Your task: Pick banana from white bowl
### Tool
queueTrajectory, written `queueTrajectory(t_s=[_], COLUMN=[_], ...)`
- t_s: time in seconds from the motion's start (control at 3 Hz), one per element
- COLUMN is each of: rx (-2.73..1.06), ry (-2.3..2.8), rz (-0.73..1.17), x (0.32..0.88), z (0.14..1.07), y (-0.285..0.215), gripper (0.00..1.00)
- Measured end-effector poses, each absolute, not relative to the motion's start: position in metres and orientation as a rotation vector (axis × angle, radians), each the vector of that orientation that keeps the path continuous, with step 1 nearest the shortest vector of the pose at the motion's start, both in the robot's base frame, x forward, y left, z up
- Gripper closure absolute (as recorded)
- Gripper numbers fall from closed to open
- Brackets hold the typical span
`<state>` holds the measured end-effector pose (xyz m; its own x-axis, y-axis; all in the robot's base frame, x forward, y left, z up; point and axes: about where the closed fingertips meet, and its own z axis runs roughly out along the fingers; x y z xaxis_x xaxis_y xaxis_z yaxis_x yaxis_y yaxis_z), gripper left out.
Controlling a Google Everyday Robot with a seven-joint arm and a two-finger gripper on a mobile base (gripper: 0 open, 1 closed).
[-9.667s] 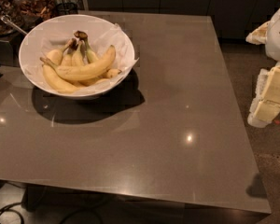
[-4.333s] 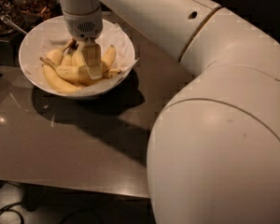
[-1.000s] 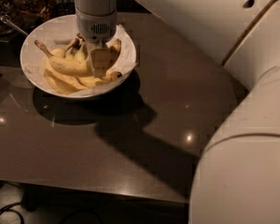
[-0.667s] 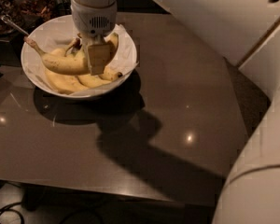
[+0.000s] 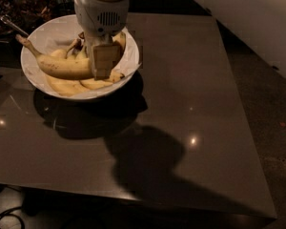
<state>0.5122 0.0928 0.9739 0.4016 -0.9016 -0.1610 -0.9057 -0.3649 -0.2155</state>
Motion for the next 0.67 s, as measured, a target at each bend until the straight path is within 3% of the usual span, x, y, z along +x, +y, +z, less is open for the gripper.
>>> queueTrajectory(t_s=[0.33,0.67], rx=[-2.339,-2.339], ry=[1.572,1.575], rz=[0.102,0.104], x=[0.4672,0.4660], z=[0.9675,0.9657], y=[0.0784,0.0777], gripper=[1.00,1.00])
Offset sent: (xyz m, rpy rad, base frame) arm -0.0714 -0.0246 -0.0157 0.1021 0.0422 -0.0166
